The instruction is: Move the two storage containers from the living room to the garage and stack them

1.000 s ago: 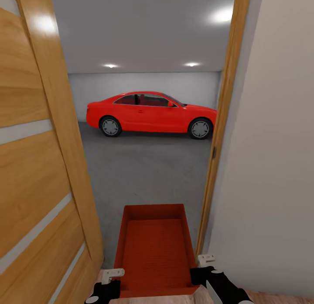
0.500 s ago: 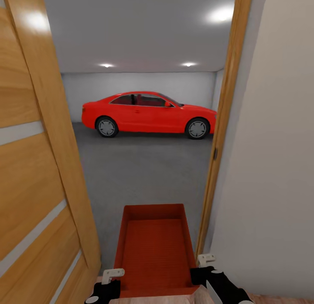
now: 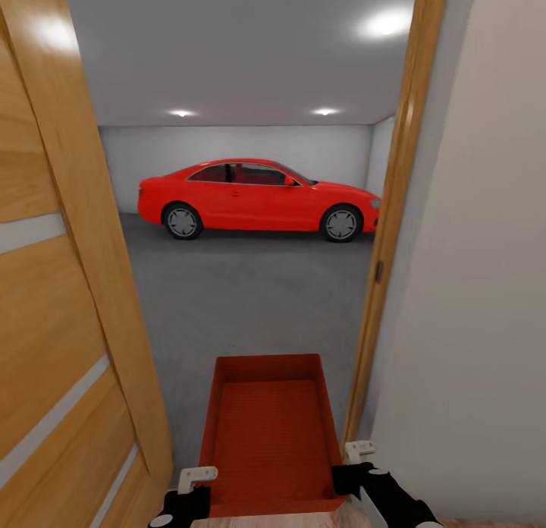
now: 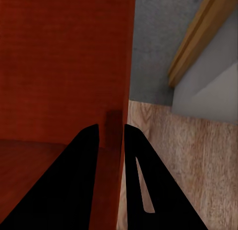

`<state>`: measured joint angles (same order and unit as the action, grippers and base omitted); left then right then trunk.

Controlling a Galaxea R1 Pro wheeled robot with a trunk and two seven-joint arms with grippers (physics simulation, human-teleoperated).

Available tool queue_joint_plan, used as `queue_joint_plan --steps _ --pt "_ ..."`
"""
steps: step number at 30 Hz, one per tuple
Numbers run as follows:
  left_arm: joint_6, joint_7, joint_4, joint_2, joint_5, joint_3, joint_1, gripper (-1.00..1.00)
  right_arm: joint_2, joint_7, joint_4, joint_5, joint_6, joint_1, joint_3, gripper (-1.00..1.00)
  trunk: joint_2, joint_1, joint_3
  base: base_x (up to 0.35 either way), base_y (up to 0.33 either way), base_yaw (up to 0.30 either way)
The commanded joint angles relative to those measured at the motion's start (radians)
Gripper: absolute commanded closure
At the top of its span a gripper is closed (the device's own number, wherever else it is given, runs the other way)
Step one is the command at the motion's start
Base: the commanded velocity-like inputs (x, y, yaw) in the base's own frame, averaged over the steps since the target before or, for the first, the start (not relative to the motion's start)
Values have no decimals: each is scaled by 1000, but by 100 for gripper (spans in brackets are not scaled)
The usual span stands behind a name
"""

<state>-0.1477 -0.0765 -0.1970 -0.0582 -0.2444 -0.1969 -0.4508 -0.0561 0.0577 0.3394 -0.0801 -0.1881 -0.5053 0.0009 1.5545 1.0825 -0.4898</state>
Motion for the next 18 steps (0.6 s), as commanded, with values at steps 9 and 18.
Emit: queue_joint_plan --steps 9,18 --pt "-3 -6 -4 17 -3 -7 0 100 6 26 1 -3 -7 -1 -10 100 1 0 -1 69 55 -3" --pt "-3 -6 -4 17 -3 -7 0 100 6 27 1 -3 -7 -1 -10 100 1 0 -1 61 72 0"
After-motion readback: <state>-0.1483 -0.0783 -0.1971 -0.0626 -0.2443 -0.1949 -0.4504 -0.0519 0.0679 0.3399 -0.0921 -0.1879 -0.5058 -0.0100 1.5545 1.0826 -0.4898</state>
